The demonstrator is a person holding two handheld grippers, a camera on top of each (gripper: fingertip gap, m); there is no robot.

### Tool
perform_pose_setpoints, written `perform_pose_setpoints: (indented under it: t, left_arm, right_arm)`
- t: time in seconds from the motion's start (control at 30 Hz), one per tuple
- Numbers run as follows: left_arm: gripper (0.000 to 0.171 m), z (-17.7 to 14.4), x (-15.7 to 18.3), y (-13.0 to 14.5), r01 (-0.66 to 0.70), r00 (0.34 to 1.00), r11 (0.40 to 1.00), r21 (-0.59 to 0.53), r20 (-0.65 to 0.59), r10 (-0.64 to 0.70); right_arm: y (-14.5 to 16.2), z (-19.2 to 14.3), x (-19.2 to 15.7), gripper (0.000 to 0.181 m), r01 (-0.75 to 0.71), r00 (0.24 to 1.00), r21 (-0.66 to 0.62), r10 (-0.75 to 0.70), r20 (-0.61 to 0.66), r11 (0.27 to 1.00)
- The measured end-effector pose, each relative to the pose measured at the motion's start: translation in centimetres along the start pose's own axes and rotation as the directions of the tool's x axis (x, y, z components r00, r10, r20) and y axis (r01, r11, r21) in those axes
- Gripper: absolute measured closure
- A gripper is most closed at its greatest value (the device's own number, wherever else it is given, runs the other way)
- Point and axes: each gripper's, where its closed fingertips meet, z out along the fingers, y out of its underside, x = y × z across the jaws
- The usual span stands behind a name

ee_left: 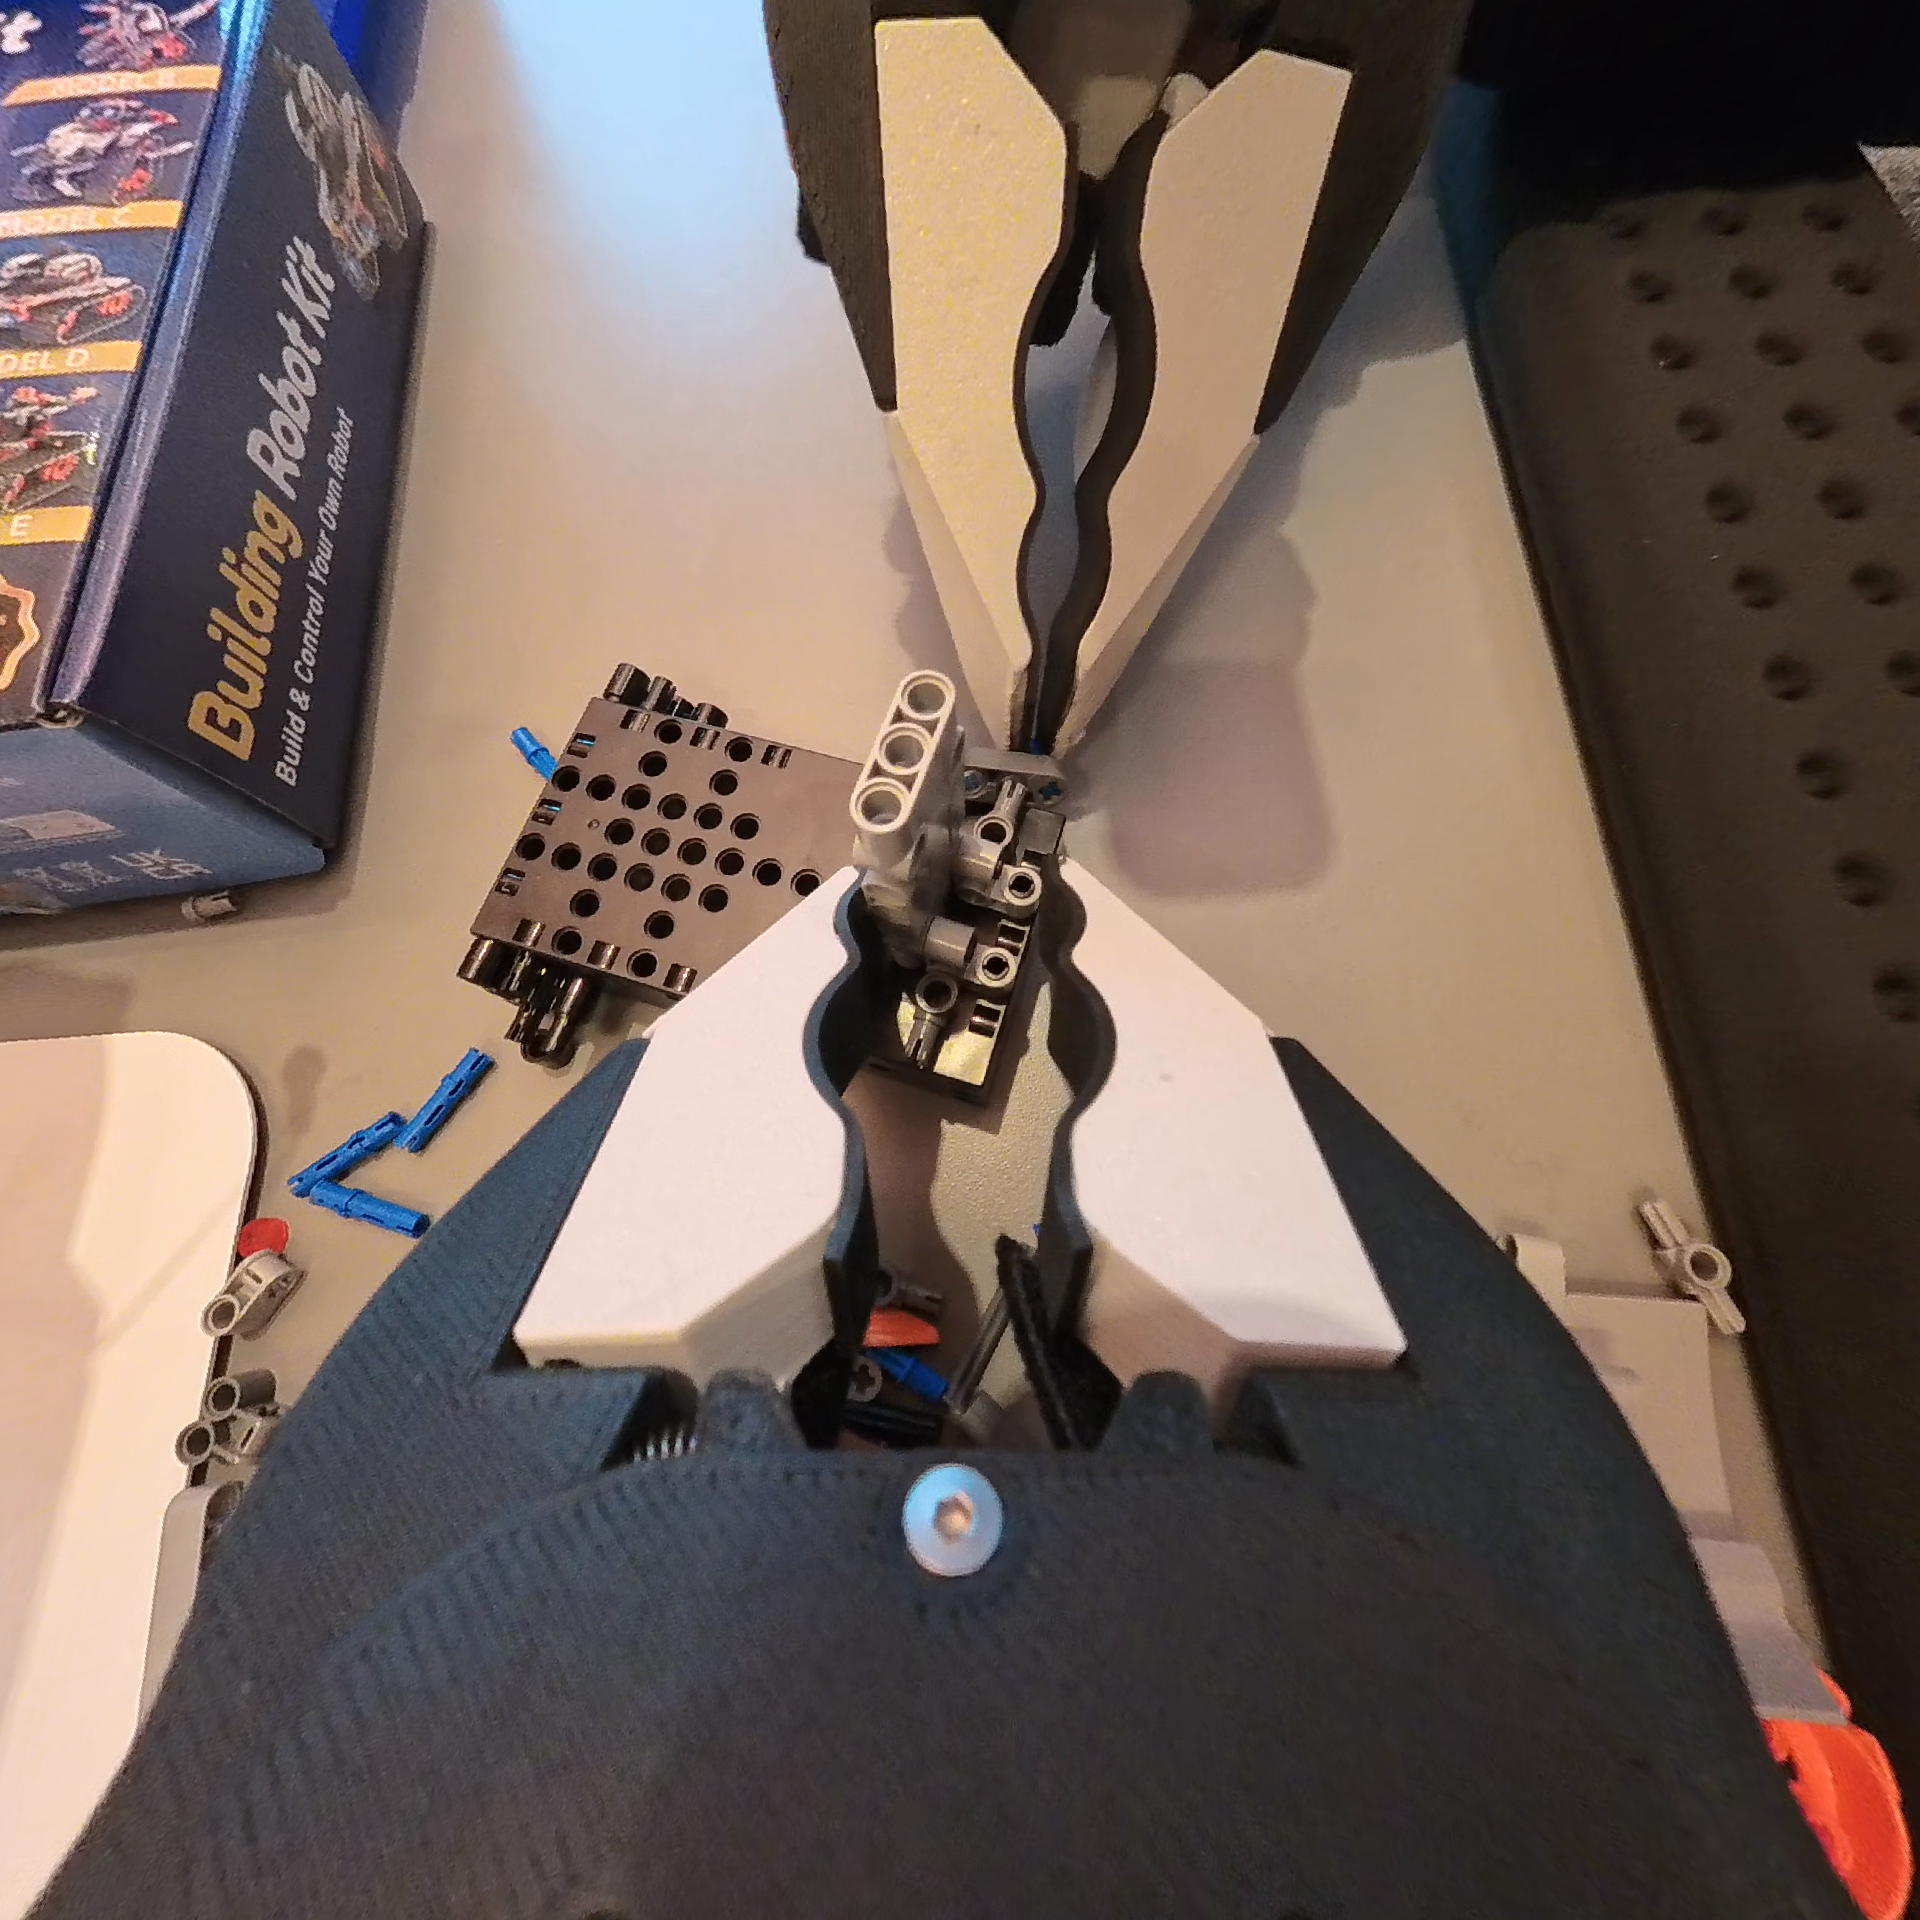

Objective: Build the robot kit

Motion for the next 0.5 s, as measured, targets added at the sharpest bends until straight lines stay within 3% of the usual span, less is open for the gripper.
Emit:
perform_pose_setpoints:
  t: [0.5]
  left_arm:
    - [0.144,0.15,0.25,-0.15,-0.008,1.000,1.000,-0.003,-0.004,0.008]
  right_arm:
    - [0.11,-0.43,-0.24,0.181,-0.037,0.999,0.000,0.037,0.032,0.999]
